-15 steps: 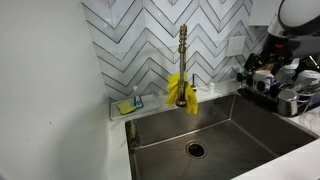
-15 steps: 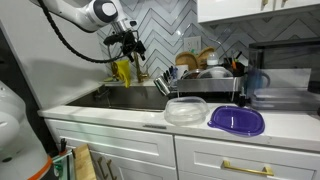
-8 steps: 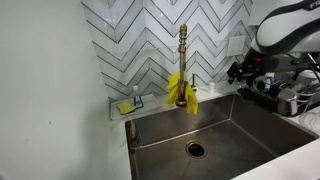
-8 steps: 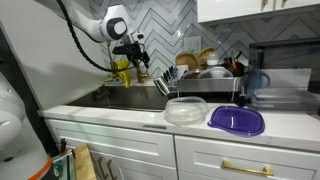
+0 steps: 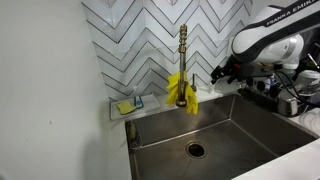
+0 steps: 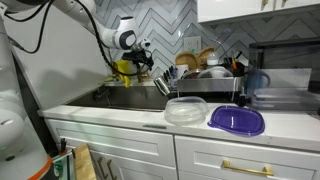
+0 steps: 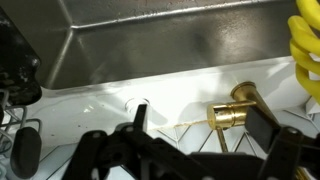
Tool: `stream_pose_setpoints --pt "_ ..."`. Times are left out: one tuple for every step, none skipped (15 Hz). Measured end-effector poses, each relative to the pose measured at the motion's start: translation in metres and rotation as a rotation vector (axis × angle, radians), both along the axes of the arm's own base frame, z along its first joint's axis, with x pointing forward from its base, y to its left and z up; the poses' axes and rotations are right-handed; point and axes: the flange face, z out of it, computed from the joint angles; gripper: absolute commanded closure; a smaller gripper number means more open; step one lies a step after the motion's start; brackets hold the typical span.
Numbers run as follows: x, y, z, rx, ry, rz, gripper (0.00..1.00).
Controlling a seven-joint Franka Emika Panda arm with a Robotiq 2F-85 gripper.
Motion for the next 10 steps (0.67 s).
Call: stream_pose_setpoints --pt "0.001 0.000 0.001 0.001 -0.002 0.001 0.00" --pt "0.001 0.000 0.002 0.001 -0.004 0.002 0.00" --pt "0.001 0.000 0.003 0.001 -0.006 0.002 0.00" --pt "0.002 0.000 0.003 0.005 -0.005 0.000 0.00" --pt "0.004 0.001 0.002 0.011 0.000 -0.004 0.00" --pt "0.006 0.002 0.001 0.017 0.007 -0.007 0.00" --pt "0.009 0.003 0.001 0.019 0.014 -0.006 0.00" --pt "0.013 0.005 0.001 0.022 0.019 -0.005 0.00" --pt "0.018 0.007 0.001 0.024 0.024 -0.004 0.00" --pt "0.023 0.009 0.000 0.025 0.031 -0.002 0.00"
